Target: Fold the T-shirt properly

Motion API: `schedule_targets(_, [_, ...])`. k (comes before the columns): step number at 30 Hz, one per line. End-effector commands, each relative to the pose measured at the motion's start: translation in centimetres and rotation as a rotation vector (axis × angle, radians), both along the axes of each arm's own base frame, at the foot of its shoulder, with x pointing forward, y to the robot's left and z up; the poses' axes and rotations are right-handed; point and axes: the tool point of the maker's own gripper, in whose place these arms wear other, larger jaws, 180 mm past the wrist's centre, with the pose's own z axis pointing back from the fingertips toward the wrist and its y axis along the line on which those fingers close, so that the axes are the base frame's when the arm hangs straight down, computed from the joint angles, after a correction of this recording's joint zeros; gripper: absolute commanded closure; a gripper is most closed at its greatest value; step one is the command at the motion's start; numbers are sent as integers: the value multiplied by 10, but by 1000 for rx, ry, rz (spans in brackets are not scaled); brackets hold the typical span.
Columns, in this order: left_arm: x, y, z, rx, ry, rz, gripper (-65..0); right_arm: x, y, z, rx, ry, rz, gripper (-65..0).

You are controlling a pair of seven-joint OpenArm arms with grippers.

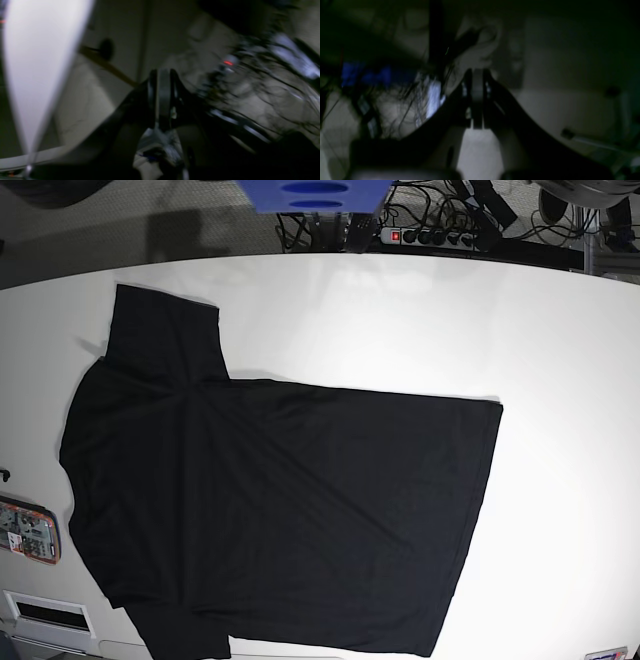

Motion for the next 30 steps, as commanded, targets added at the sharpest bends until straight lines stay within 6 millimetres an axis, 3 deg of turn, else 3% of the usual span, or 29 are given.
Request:
schedule_targets(1, [8,-6,13,-12,-48,-13,0,4,-1,12,-4,-30,7,0])
schedule_targets(6, [52,-6,36,-4,-194,-22,0,38,-2,36,-17,-134,23,0])
schedule_targets(11, [63,-14,46,-8,-257,33,0,41,-2,38,-17,-143,27,0])
schedule_targets(14, [73,-10,50,7,-292,40,0,60,0,42,-15,-198,28,0])
schedule_targets(19, [99,-23,73,-25,-394,19,0,87,1,51,-16,-280,33,0])
schedule_targets(30, [140,-47,118,-90,-574,-7,0,98,-25,65,-98,-322,17,0])
